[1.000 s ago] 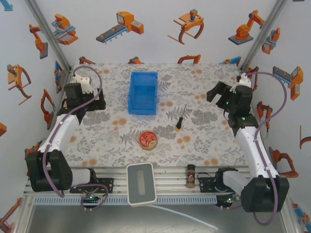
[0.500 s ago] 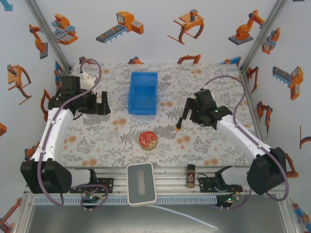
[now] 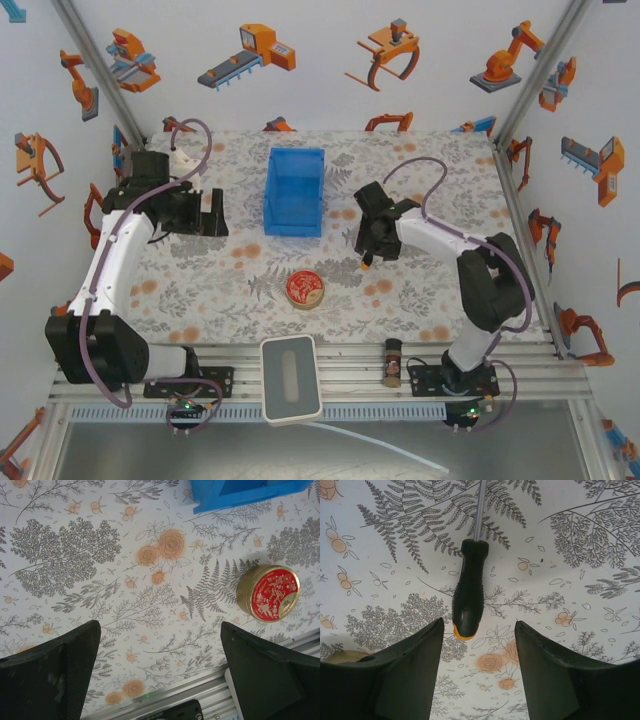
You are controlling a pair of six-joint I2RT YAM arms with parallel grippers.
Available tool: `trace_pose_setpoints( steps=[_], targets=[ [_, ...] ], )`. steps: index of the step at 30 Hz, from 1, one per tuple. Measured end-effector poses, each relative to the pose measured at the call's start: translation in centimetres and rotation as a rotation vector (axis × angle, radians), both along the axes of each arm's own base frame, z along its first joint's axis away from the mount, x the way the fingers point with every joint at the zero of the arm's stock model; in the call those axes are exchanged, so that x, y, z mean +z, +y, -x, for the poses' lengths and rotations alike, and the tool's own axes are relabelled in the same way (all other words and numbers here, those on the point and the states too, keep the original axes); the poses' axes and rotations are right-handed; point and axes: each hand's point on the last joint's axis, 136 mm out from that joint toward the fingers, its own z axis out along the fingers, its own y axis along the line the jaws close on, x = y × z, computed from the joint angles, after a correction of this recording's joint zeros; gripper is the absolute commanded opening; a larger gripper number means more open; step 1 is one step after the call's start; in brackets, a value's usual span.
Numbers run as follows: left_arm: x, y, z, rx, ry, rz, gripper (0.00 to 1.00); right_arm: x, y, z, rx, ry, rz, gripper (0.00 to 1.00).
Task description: Put the screwdriver in the bin
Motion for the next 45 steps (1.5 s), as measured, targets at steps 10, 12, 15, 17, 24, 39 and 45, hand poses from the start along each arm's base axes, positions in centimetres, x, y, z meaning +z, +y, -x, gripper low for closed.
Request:
trace_pose_setpoints(
  steps=[10, 12, 15, 17, 24, 39, 45],
  targets=[
    [-0.8, -0.1, -0.2, -0.006, 0.022, -0.007, 0.97, -1.9, 0.5, -0.8, -0.020, 0.034, 0.034, 0.51],
    [-0.8, -0.1, -0.2, -0.007, 0.021, -0.008, 0.97, -2.2, 0.4, -0.8, -0.021, 0.040, 0.043, 0.50],
    [-0.8, -0.1, -0.2, -0.011, 0.021, -0.010, 0.97, -2.3, 0.2, -0.8, -0.028, 0.036, 0.052, 0.49],
    [-0.8, -0.1, -0.1, -0.012, 0.024, -0.010, 0.97, -2.3, 0.1, -0.9, -0.033, 0.032, 0.057, 0.48],
    [-0.9, -0.1, 0.1, -0.014, 0.034, -0.011, 0.97, -2.4, 0.0, -0.8, -0.048, 0.035, 0.062, 0.47],
    [-1.0, 0.0, 0.4, -0.021, 0.044, -0.025, 0.97, -3.5, 0.4, -0.7, -0.051, 0.049, 0.061, 0.34],
    [-0.4, -0.3, 0.5, -0.042, 0.034, -0.015, 0.97, -3.5, 0.5, -0.7, -0.056, 0.049, 0.060, 0.27]
  ],
)
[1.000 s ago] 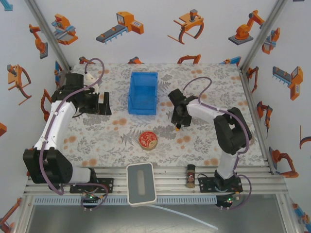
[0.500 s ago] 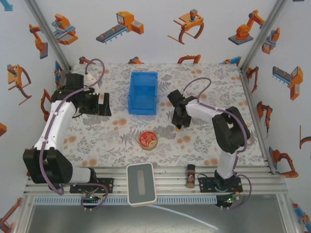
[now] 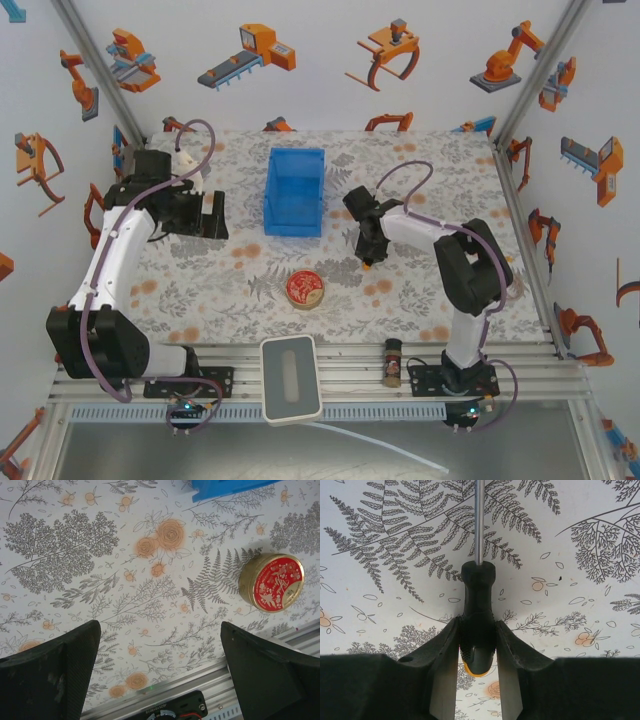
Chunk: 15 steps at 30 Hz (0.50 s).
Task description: Put the screwdriver in the bin
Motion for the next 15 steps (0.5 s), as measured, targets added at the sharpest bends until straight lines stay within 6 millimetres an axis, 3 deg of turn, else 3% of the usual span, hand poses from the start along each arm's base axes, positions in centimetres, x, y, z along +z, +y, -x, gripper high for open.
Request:
trace_pose_setpoints(
  steps=[10, 15],
  targets=[
    [0.3, -1.1, 0.7, -0.055, 0.009, 0.051, 0.97, 0.4, 0.3, 0.1, 0.016, -0.007, -0.002, 0.21],
    [0.5, -1.7, 0.9, -0.075, 0.011, 0.085, 0.97, 1.7, 0.6, 0.2, 0.034, -0.029, -0.015, 0.21]
  ],
)
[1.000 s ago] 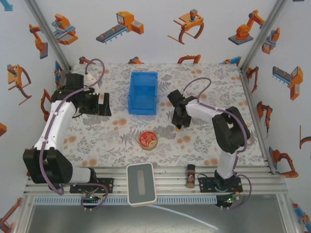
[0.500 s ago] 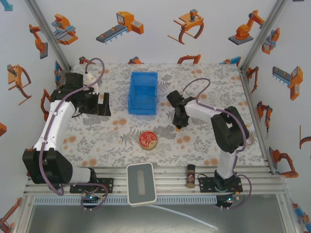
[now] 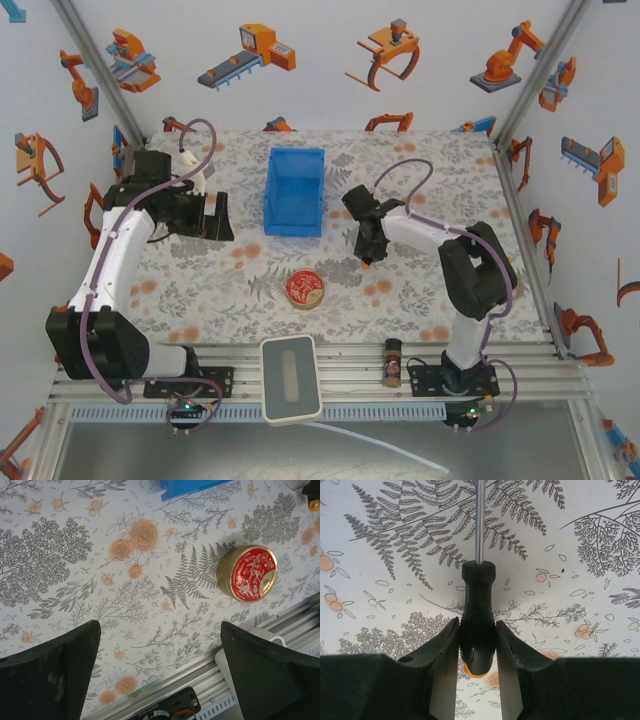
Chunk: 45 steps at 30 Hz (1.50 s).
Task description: Put the screwdriver in the bin
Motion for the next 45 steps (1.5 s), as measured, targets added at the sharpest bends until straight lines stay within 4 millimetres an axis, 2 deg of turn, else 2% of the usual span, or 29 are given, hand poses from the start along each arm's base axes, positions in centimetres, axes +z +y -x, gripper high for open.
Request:
trace_pose_setpoints(
  steps=[5, 14, 17, 30, 35, 37, 41, 45],
  targets=[
    [0.1, -0.4, 0.1, -0.013, 0.001, 0.020, 0.97, 1.5, 0.2, -0.1, 0.012, -0.032, -0.018, 0.21],
    [0.3, -0.9, 0.3, -0.028, 0.000, 0.034, 0.97, 3.1, 1.1, 0.5, 0.069, -0.044, -0.005, 0.21],
    [0.5, -1.1, 0.4, -0.028, -0.002, 0.039, 0.97, 4.4, 1.9, 0.3, 0.096, -0.061, 0.003, 0.21],
    [1.8, -1.3, 1.0, -0.033, -0.044, 0.045, 0.97, 15.0, 7.5, -1.5, 0.247, -0.253, -0.061, 0.21],
    [1.9, -1.2, 1.0, -0.031, -0.049, 0.041, 0.97, 19.9, 10.6, -2.9, 0.309, -0.348, -0.127, 0.21],
    [1.9, -1.2, 1.0, -0.030, -0.051, 0.039, 0.97, 20.9, 12.0, -3.7, 0.332, -0.375, -0.145, 0.21],
    [2.3, -1.0, 1.1, -0.026, -0.064, 0.033, 0.97, 20.8, 15.4, -5.7, 0.385, -0.386, -0.167, 0.21],
    [2.8, -1.0, 1.4, -0.027, -0.084, 0.029, 0.97, 18.2, 18.3, -7.4, 0.428, -0.354, -0.156, 0.21]
  ],
)
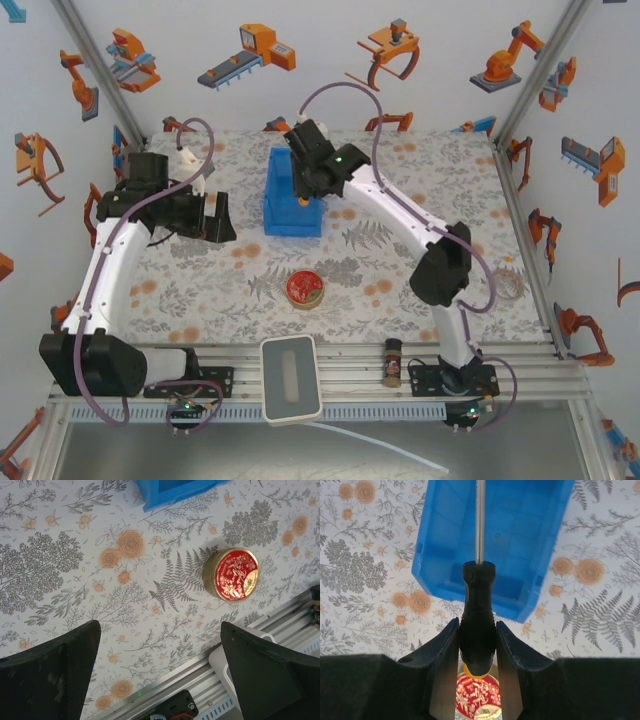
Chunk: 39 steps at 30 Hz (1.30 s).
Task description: Put the screwdriver in the bin
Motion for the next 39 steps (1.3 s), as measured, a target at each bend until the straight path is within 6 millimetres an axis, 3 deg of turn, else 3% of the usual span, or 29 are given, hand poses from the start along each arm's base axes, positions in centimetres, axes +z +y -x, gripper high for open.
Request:
trace_pose_setpoints(
  steps=[5, 9, 18, 26, 34, 39],
  targets=[
    [0.2, 0.0, 0.1, -0.001, -0.007, 0.000, 0.97, -3.6, 1.5, -1.0, 0.025, 0.046, 0.043, 0.21],
    [0.2, 0.0, 0.1, -0.001, -0.007, 0.000, 0.97, -5.3, 1.8, -1.2, 0.034, 0.071, 0.065, 0.21],
    [0.2, -0.2, 0.2, -0.002, -0.005, 0.005, 0.97, -6.4, 3.2, -2.5, 0.043, 0.057, 0.063, 0.22],
    [0.6, -0.2, 0.3, -0.001, -0.018, 0.007, 0.97, -9.5, 3.4, -2.8, 0.048, 0.090, 0.100, 0.22],
    [0.5, -0.4, 0.5, -0.002, -0.011, 0.010, 0.97, -10.2, 3.5, -2.9, 0.048, 0.097, 0.107, 0.23],
    [0.4, -0.4, 0.5, 0.001, -0.006, 0.011, 0.97, -12.7, 3.7, -3.4, 0.045, 0.122, 0.126, 0.23]
  ],
)
